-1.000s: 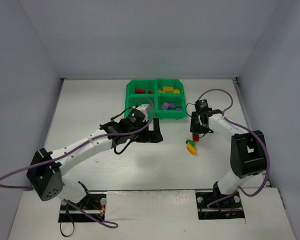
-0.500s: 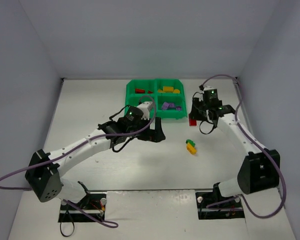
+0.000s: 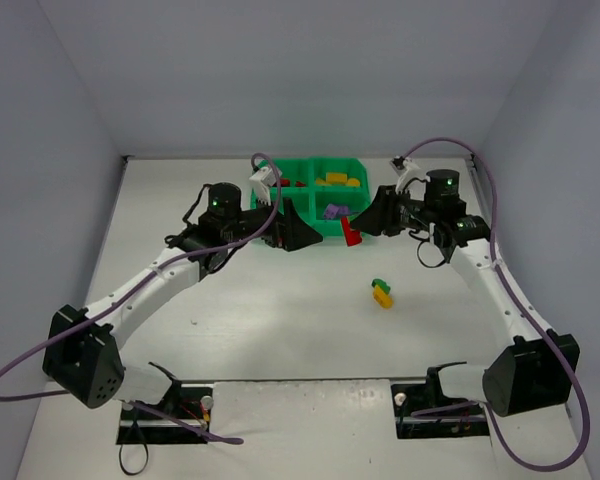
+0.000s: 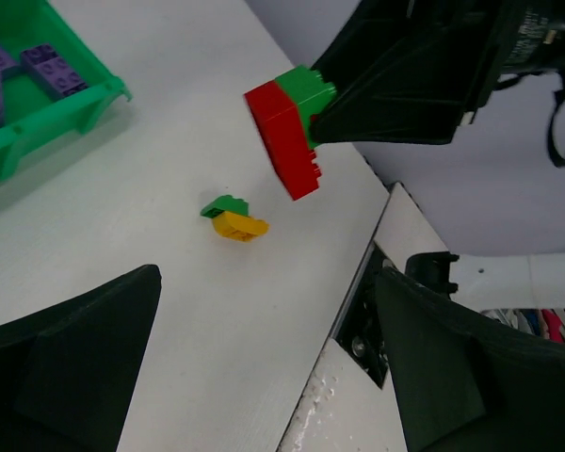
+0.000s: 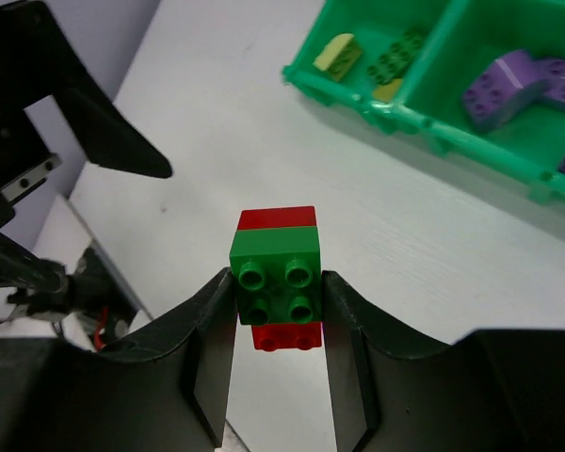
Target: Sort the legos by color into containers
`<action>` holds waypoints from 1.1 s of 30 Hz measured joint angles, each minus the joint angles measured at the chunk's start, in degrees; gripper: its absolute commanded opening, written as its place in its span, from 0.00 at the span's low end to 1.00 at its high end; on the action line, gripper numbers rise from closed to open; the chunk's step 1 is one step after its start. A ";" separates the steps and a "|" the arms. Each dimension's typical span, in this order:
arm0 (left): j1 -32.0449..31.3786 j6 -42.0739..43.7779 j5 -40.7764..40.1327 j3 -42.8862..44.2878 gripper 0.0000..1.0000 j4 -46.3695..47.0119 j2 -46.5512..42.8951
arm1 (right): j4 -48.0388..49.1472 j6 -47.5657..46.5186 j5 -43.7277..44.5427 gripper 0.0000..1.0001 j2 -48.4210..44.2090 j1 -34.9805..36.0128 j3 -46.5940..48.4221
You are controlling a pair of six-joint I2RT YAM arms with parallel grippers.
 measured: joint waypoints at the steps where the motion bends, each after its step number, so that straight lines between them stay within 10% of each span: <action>1: -0.13 0.02 1.09 0.00 0.90 0.85 0.00 | 1.11 0.72 -2.36 0.00 0.00 0.00 -0.76; 33: -2.99 -5.70 12.13 0.07 0.89 21.38 7.78 | 40.57 30.73 -26.67 0.00 -0.74 0.02 -9.44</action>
